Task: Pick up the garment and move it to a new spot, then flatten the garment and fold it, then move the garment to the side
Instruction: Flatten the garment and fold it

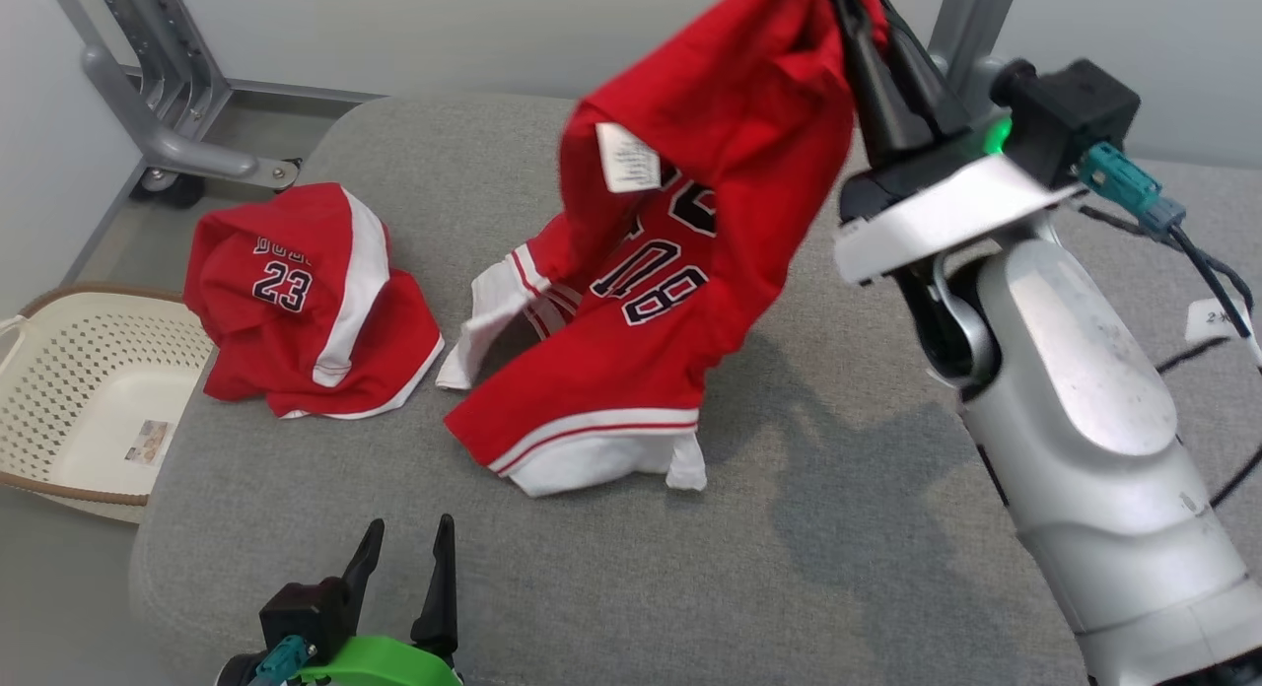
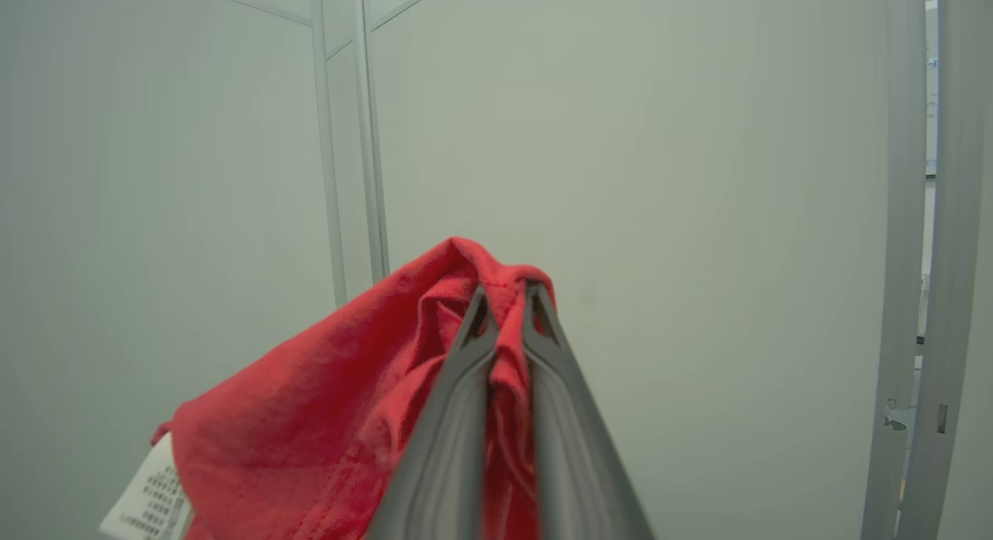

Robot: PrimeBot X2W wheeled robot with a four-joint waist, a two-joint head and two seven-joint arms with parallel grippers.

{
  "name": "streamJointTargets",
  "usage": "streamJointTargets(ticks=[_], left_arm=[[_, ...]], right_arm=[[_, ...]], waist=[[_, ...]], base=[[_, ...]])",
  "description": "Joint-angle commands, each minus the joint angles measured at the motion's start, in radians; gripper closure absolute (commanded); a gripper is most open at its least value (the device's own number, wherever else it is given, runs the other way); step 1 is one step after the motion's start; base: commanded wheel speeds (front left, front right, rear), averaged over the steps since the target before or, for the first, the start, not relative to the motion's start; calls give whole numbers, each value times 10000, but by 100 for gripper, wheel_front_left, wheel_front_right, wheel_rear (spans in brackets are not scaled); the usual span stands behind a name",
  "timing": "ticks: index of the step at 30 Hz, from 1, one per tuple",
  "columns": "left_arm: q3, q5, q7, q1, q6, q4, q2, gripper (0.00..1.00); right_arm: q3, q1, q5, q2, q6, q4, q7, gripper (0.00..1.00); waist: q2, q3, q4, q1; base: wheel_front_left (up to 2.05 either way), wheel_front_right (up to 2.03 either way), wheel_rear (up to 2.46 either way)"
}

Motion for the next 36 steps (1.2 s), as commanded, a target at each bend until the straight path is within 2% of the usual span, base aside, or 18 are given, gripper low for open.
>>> streamJointTargets(ticks=[1, 6, 12, 14, 19, 22, 26, 30, 36], left_arm=[[-47, -69, 7, -175, 15, -88, 24, 0], [-185, 36, 7, -367, -39, -198, 26, 0], [-186, 143, 7, -516, -75, -232, 27, 0], [-132, 171, 7, -503, -81, -223, 27, 0], [-54, 253, 7, -415, -124, -187, 27, 0], [-59, 257, 7, -365, -142, -164, 26, 0], [-87, 222, 7, -299, -163, -144, 27, 0], [-182, 144, 7, -259, -159, -110, 27, 0], [-278, 42, 8, -226, -151, -34, 27, 0]], right_arm=[[-425, 652, -286, -378, -8, 534, -28, 100], [-1719, 1947, -796, -943, -7, 1693, -28, 100], [-3235, 3342, -1432, -1099, -8, 2377, -28, 100], [-3781, 3718, -1602, -1057, -10, 2516, -28, 0], [-4771, 4310, -2116, -916, -8, 2418, -28, 0], [-4985, 4505, -2319, -832, -8, 2204, -26, 0], [-4286, 4609, -2522, -735, -7, 1784, -26, 0], [-3026, 4424, -2485, -652, -7, 1496, -26, 0], [-1333, 4089, -2234, -615, -7, 1889, -26, 0]], waist=[[0, 180, -219, -1], [0, 405, -486, -1], [0, 510, -647, -1], [0, 494, -736, -1], [0, 371, -939, -1], [0, 282, -1018, -1], [0, 184, -1054, -1], [0, 169, -951, -1], [0, 166, -529, -1]], base=[[0, 0, 0], [0, 0, 0], [0, 0, 0], [0, 0, 0], [0, 0, 0], [0, 0, 0], [0, 0, 0], [0, 0, 0], [0, 0, 0]])
